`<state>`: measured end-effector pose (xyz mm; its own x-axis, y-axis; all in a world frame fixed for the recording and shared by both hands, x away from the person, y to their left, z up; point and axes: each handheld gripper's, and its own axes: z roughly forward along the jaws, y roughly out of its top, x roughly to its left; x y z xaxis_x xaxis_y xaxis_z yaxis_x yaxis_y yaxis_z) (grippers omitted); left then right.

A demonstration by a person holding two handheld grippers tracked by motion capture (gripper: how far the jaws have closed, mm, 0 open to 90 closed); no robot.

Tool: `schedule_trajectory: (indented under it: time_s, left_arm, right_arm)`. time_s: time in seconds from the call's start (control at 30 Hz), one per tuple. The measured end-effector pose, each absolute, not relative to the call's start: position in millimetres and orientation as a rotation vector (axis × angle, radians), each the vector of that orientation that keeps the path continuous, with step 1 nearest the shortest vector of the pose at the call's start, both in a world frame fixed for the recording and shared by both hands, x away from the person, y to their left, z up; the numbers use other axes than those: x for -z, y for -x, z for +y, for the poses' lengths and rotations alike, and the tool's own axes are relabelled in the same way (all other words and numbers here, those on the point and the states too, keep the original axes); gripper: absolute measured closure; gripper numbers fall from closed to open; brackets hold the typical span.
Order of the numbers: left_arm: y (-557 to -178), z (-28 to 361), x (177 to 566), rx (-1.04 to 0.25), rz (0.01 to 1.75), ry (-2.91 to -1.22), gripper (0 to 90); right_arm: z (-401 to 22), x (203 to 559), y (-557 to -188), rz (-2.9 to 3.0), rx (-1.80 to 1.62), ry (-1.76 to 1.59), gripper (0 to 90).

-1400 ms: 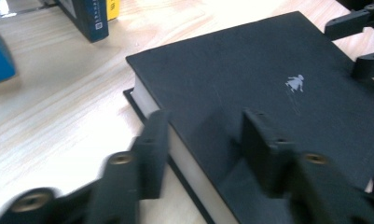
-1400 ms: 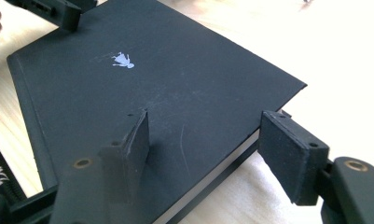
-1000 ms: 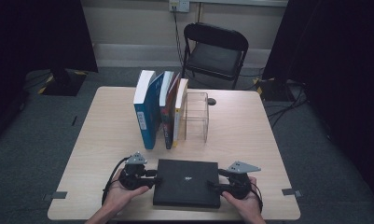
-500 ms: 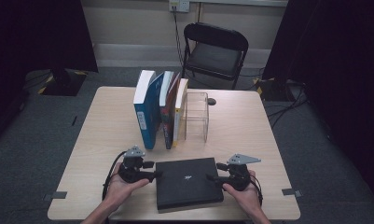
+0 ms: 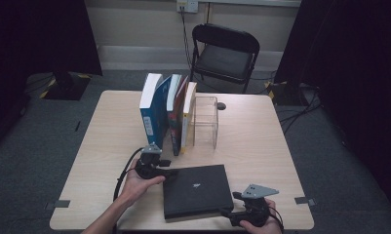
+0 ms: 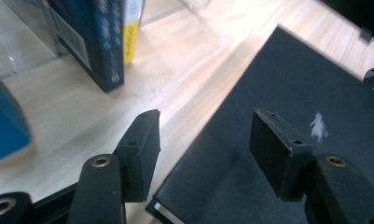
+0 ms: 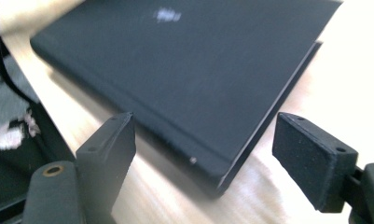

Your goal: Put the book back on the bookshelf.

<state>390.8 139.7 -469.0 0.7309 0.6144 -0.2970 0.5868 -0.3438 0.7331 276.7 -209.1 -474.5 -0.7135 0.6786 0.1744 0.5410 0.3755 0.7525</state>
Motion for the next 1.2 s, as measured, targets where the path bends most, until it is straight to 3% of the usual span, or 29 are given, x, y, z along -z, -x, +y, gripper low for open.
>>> schedule_trajectory:
  time_s: [0.17, 0.37, 0.7, 1.07, 1.2]
  left_arm:
    - [-384, 138, 474, -0.056, 0.89, -2.03, 40.9]
    - [-379, 142, 471, -0.053, 0.899, -2.052, 42.9]
    - [-341, 162, 466, 0.014, 0.914, -2.107, 41.9]
    - [-321, 170, 473, 0.195, 0.93, -2.056, 50.4]
    - [-333, 167, 466, 0.131, 0.943, -2.016, 47.2]
  right_arm:
    - [-200, 482, -275, 2.528, -1.148, -1.049, 26.7]
    - [-200, 484, -280, 2.558, -1.139, -1.025, 26.6]
    - [-206, 484, -303, 2.459, -1.127, -1.113, 32.9]
    - [-199, 484, -339, 2.304, -1.083, -1.229, 39.2]
    - [-199, 484, -335, 2.316, -1.111, -1.231, 38.2]
